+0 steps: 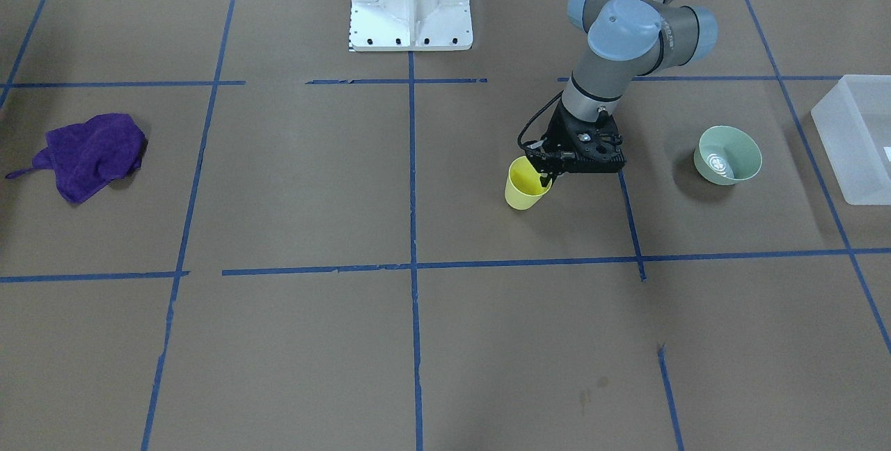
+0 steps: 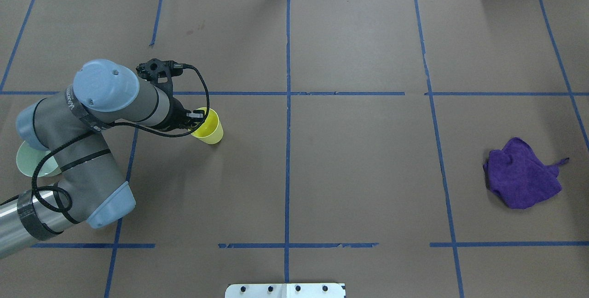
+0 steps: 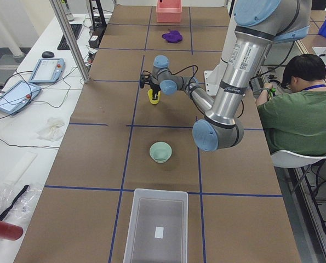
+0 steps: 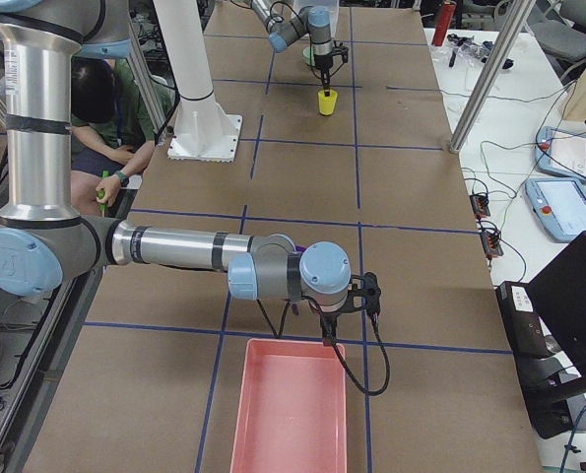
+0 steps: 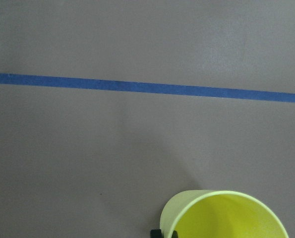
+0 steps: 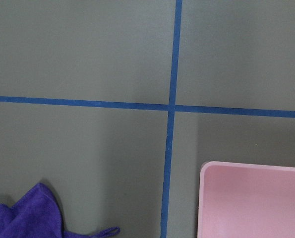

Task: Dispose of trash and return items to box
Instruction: 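Lift the yellow cup with the left gripper while the right gripper reaches the purple cloth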

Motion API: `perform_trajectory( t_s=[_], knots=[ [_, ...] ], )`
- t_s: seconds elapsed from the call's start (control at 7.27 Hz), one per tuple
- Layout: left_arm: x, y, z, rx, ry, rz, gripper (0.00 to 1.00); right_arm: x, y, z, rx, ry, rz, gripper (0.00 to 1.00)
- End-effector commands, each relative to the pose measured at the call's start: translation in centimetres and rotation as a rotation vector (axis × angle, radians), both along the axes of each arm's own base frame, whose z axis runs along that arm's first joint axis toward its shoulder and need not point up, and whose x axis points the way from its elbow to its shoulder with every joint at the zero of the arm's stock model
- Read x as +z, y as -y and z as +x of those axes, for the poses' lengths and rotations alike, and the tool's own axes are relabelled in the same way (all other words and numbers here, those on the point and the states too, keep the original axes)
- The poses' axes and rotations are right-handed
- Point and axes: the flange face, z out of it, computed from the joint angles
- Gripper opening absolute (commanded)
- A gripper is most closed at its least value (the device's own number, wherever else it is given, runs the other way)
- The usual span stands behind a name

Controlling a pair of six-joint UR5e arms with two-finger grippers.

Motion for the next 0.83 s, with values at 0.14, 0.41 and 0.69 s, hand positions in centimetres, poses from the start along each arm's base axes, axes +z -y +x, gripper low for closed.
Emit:
perform_trajectory(
  t_s=[0.14,0.41,0.69],
  knots=[
    [-5.0,2.1,-7.7,-0.047,-0.002,-0.057,0.0,-7.1,1.7,-7.7,0.03,-0.003,-0.068,1.0],
    [-5.8,5.4,-14.9,-0.063,0.07,0.055,0.0,-8.5,1.0,-15.9,0.093,-0.049,-0.056,1.0],
    [-3.6,8.1,-21.5,-0.039,0.168,0.168,0.0,-7.6,-2.9,-22.8,0.142,-0.019,-0.093,1.0]
  ],
)
